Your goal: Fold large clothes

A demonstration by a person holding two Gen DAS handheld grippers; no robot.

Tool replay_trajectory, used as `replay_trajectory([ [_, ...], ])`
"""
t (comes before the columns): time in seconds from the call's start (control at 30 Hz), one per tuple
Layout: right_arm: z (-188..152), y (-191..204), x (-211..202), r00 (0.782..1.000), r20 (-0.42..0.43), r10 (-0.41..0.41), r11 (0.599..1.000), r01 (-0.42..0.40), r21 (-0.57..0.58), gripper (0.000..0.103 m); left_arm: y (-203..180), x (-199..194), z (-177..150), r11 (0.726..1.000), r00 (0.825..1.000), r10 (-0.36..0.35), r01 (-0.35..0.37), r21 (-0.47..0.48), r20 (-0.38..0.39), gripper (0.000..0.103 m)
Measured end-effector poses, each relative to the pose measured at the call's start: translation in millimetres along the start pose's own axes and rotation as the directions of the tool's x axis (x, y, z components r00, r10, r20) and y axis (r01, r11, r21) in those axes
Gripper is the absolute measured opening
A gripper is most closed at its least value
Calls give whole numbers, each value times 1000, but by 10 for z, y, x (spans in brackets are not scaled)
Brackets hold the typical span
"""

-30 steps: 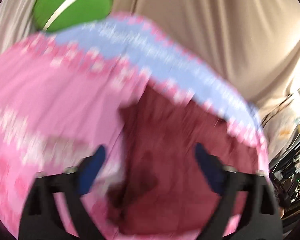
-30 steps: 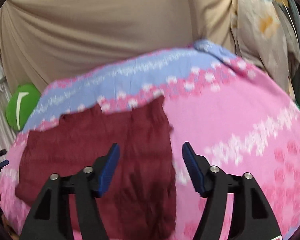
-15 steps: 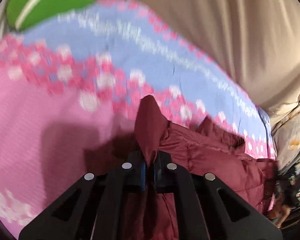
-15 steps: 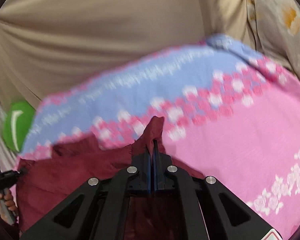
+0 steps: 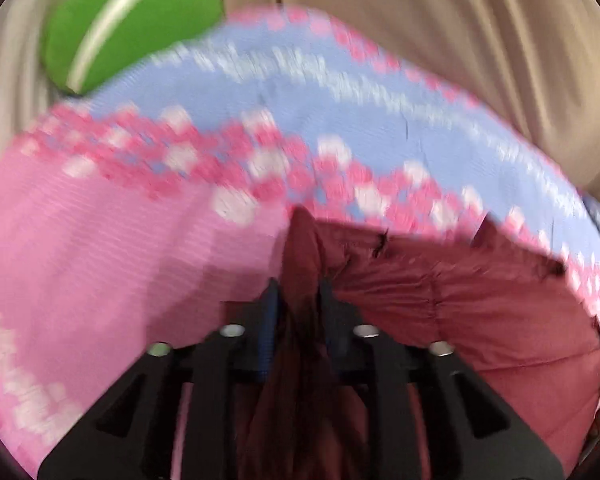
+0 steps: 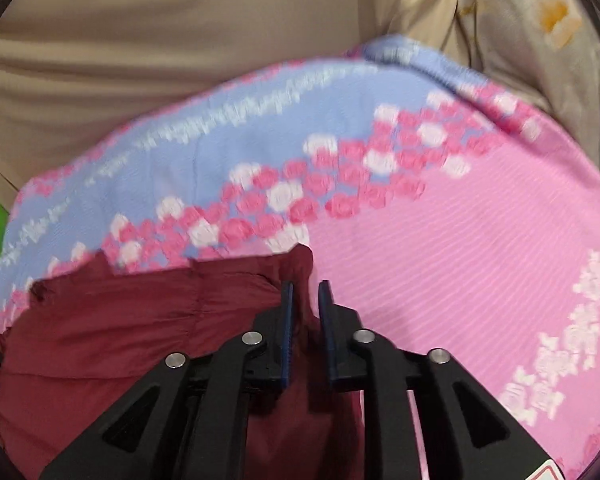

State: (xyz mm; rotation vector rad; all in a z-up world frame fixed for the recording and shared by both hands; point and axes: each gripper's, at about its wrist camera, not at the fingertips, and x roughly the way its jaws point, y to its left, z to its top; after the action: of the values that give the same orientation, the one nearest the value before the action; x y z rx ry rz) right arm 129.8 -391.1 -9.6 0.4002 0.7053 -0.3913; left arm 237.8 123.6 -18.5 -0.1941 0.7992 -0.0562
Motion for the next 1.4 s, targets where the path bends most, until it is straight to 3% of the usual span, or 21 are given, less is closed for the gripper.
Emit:
replay_trajectory([
  [0.03, -5, 76, -208, 999, 40, 36, 999, -36, -15, 18, -47, -210, 19, 1000, 999, -11, 11, -1, 46, 49],
  [0.1, -6, 285, -477, 992, 72, 102, 994, -99, -49, 21, -220, -567, 23, 999, 992, -37, 35, 21, 120, 57],
  [0.17, -99, 613, -674, 977, 59, 207, 973, -199, -116, 23, -583, -889, -37, 986, 982, -127, 109, 127, 142, 59],
  [0.3, -644, 1497, -837, 904, -93, 418, 849, -425, -313, 23, -1236, -994, -334, 933, 970, -231, 202, 299, 67, 60],
  [0.37, -946, 1778, -841, 883, -149, 445, 790, -465, -398, 23, -1399, -865, -506, 923, 975, -222, 205, 327, 16, 60],
  [0.43, -1208, 1891, -799, 909, -149, 389, 770, -410, -488, 23, -1463, -649, -655, 928, 983, -182, 183, 324, -32, 60],
  [0.5, -1259, 1778, -732, 924, -145, 355, 785, -379, -490, 23, -1409, -482, -763, 939, 987, -144, 158, 305, -68, 60],
  [0.77, -1010, 643, -532, 980, -81, 183, 937, -199, -288, 20, -1192, -318, -836, 952, 994, -91, 105, 289, -61, 65],
  [0.83, -989, 421, -526, 985, -73, 159, 954, -172, -246, 16, -1185, -298, -856, 950, 995, -79, 91, 298, -53, 67],
  [1.13, -896, -198, -454, 999, -45, 29, 991, -34, -133, 15, -1089, -253, -910, 943, 998, -53, 55, 330, -13, 72],
  [1.17, -887, -272, -462, 999, -42, 1, 993, -6, -121, 19, -1043, -254, -898, 946, 999, -39, 39, 322, -6, 72],
  [1.23, -859, -531, -451, 993, -46, -105, 993, 102, -57, 47, -859, -247, -840, 957, 1000, -16, 17, 290, -5, 72],
  [1.27, -864, -632, -475, 990, -51, -129, 991, 128, -28, 35, -763, -246, -803, 962, 1000, 2, 0, 271, -6, 72],
  [1.33, -768, -798, -587, 978, -37, -203, 979, 204, 18, 30, -552, -281, -670, 973, 1000, 28, -24, 227, -12, 69],
  [1.4, -598, -753, -765, 992, 22, -125, 992, 125, 34, 30, -411, -377, -435, 983, 999, 43, -46, 179, 20, 69],
])
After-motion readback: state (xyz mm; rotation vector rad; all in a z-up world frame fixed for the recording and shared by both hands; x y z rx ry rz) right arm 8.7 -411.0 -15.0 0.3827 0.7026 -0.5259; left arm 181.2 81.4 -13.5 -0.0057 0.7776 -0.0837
